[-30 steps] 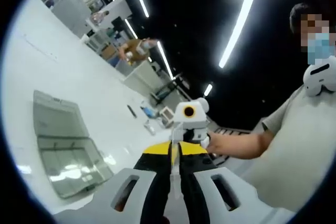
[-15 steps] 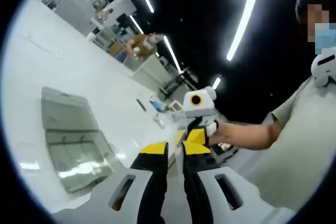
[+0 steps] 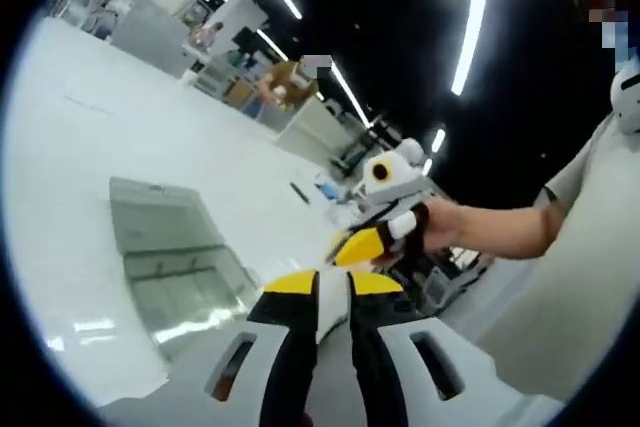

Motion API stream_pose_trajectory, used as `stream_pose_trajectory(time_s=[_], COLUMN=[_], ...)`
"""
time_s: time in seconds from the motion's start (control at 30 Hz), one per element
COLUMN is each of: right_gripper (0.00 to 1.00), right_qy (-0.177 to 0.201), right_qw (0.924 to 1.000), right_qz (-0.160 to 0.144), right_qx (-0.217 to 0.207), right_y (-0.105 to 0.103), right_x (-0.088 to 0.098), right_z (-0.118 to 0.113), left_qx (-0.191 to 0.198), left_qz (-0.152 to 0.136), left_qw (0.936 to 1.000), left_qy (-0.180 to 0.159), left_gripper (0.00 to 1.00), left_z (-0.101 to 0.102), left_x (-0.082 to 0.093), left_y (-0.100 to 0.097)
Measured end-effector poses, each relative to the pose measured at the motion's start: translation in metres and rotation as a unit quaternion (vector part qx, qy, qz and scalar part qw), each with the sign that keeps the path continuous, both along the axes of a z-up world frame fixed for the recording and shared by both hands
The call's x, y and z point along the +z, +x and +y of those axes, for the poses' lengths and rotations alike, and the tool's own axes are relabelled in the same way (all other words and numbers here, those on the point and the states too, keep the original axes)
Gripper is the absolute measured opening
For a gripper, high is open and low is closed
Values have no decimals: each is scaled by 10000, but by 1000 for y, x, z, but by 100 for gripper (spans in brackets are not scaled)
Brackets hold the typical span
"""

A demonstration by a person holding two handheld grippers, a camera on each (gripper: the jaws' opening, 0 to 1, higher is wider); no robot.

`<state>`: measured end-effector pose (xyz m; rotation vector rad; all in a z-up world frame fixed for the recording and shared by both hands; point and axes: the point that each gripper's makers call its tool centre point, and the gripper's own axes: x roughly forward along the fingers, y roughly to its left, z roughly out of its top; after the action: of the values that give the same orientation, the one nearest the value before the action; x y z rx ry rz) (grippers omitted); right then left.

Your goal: Insert the divider into the dual guide fixture by aligning both edges with the guide slots and pushing it downward to the bottom, including one-sided entry, uneven engagement, binding, and posture correction.

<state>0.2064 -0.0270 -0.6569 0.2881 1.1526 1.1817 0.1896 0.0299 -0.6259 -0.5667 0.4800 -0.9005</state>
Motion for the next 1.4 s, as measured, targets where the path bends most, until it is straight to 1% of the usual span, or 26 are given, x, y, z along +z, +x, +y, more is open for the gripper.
stream_pose_trajectory(time_s=[0.03, 0.1, 0.2, 0.23, 0.27, 0.3, 0.37, 0.5, 0.53, 0.57, 0.6, 0.63, 0.67, 0.73, 0.77, 0.83, 0.9, 1.0, 1.03, 1.07, 1.1, 1.17, 1.2, 1.3, 1.37, 1.4], right_gripper=[0, 0, 0, 0, 0, 0, 0, 0, 0, 0, 0, 0, 0, 0, 0, 0, 0, 0, 0, 0, 0, 0, 0, 0, 0, 0], right_qy=[-90, -185, -417, -542, -486, -510, -690, -912, -1037, -1072, -1193, -1304, -1371, -1496, -1653, -1686, -1886, -2060, -2071, -2146, -2128, -2214, -2285, -2357, -2413, -2452], right_qw=[9999, 9998, 9988, 9975, 9983, 9982, 9972, 9951, 9939, 9934, 9917, 9896, 9884, 9868, 9836, 9832, 9794, 9756, 9752, 9727, 9734, 9713, 9689, 9669, 9658, 9640], right_qz=[-19, 22, 51, 68, 66, 73, -23, 97, 59, 69, 167, 349, 291, 346, 377, 328, 309, 333, 315, 486, 425, 445, 490, 500, 448, 521], right_qx=[-77, -98, -257, -443, -322, -320, -303, -362, -369, -390, -442, -502, -578, -517, -613, -617, -656, -688, -715, -734, -732, -740, -818, -843, -833, -885], right_y=[3, 5, 11, 17, 16, 17, 20, 24, 25, 27, 27, 25, 30, 28, 30, 32, 35, 38, 39, 36, 39, 40, 42, 44, 45, 45], right_x=[-3, -5, -10, -13, -11, -11, -14, -20, -23, -24, -28, -30, -33, -36, -39, -41, -45, -51, -52, -53, -53, -55, -57, -60, -62, -62], right_z=[0, 0, 1, 0, 2, 3, 3, 5, 5, 6, 6, 6, 6, 8, 6, 9, 7, 8, 10, 10, 12, 12, 12, 14, 15, 15], left_qx=[36, 54, 109, 116, 135, 134, 136, 152, 154, 166, 198, 212, 227, 258, 278, 294, 306, 337, 346, 347, 354, 363, 366, 372, 385, 386], left_qz=[-47, -72, -167, -204, -246, -260, -259, -310, -314, -312, -323, -331, -331, -324, -338, -347, -359, -355, -361, -366, -370, -375, -376, -397, -417, -423], left_qw=[9998, 9996, 9984, 9977, 9964, 9962, 9955, 9922, 9919, 9917, 9907, 9902, 9899, 9891, 9883, 9870, 9860, 9857, 9853, 9851, 9850, 9843, 9840, 9830, 9822, 9819], left_qy=[190, 276, 530, 633, 794, 815, 904, 1195, 1220, 1239, 1305, 1340, 1360, 1410, 1464, 1541, 1598, 1610, 1636, 1645, 1651, 1686, 1701, 1752, 1788, 1807], left_gripper=[10, 11, 12, 13, 14, 15, 15, 16, 16, 16, 16, 16, 16, 16, 16, 16, 16, 16, 16, 16, 16, 16, 16, 16, 15, 15], left_z=[3, 3, 7, 8, 9, 9, 10, 14, 14, 15, 17, 18, 19, 21, 22, 24, 25, 27, 28, 28, 28, 29, 30, 31, 32, 32], left_x=[-4, -5, -8, -9, -12, -12, -14, -22, -22, -23, -25, -26, -27, -29, -30, -32, -33, -34, -35, -35, -35, -36, -37, -38, -38, -38], left_y=[1, 1, 2, 2, 3, 2, 1, 0, -1, -1, -1, -1, -2, -2, -2, -3, -4, -4, -4, -4, -4, -4, -4, -4, -4, -4])
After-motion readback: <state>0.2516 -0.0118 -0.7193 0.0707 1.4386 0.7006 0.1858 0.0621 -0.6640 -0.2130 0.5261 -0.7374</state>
